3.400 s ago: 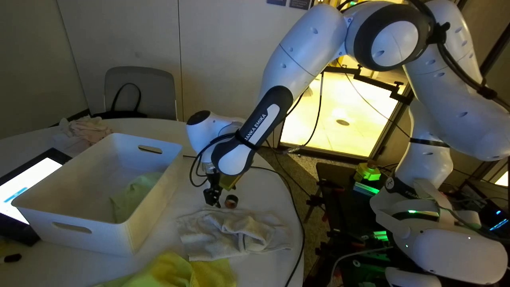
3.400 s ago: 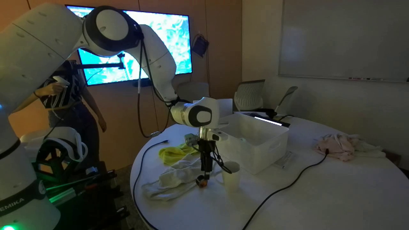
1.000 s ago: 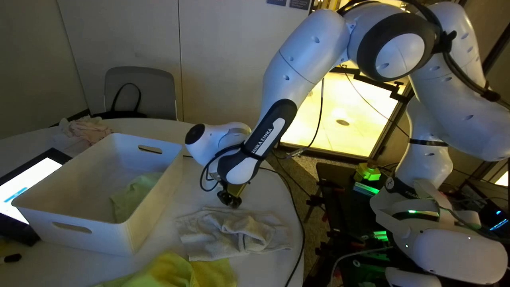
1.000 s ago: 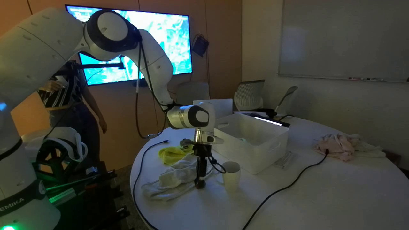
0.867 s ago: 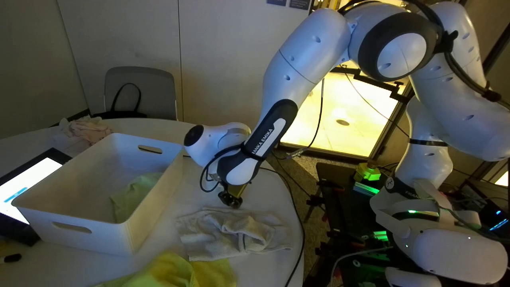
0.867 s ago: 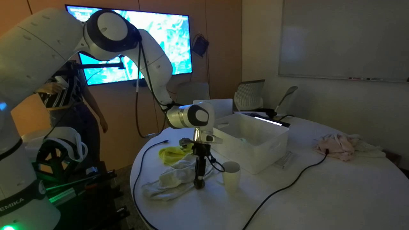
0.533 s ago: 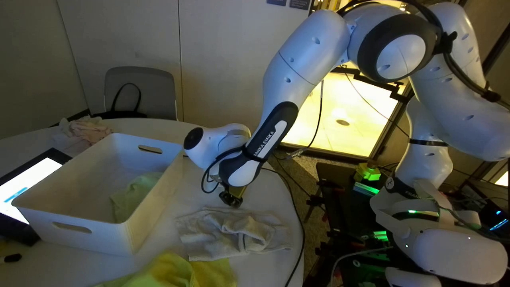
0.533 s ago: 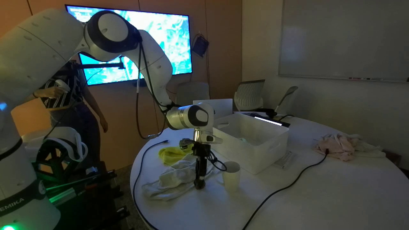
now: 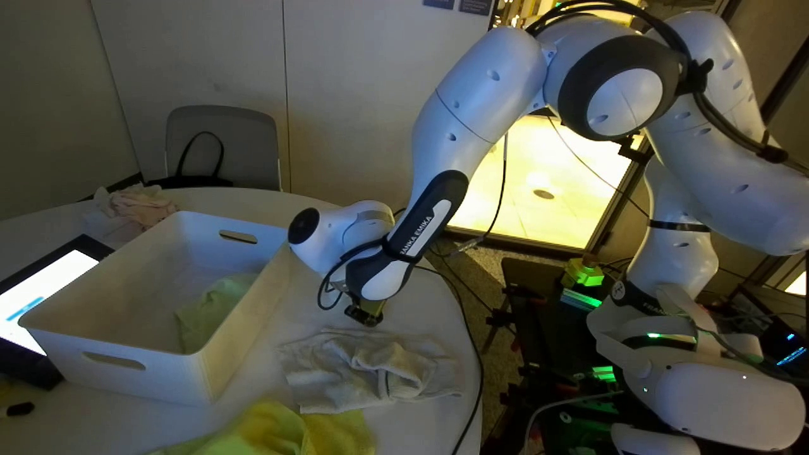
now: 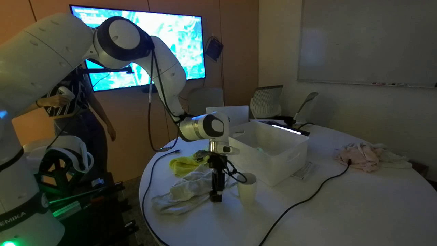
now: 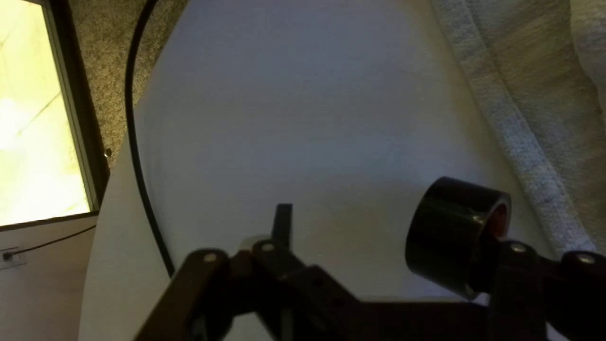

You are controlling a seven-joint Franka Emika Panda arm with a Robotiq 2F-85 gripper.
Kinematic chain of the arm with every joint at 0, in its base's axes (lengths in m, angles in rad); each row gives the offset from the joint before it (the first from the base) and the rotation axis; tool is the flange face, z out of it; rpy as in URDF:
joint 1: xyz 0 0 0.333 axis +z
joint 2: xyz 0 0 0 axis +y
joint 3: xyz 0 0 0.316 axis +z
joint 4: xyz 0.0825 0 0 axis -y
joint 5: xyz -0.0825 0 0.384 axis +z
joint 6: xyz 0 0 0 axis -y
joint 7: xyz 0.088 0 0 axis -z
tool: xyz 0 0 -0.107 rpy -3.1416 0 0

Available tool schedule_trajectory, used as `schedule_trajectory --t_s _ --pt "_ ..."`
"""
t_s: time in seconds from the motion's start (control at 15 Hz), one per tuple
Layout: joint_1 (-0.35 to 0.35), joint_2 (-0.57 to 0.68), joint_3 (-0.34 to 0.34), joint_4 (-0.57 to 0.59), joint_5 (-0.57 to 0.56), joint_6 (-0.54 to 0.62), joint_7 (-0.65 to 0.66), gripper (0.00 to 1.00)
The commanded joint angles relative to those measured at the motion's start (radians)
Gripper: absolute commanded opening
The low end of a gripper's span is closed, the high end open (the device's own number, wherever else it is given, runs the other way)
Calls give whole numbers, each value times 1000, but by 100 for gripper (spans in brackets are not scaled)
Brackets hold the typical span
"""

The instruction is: Put all the towels in the white basket and the objects into the mug

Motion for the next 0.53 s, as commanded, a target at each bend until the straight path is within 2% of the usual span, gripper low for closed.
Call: schedule_trajectory --t_s 0.0,0.33,0.47 --pt "-8 22 2 29 -26 20 4 49" --pt "-7 15 0 24 -26 13 2 11" --pt "-5 11 -1 23 -27 9 2 2"
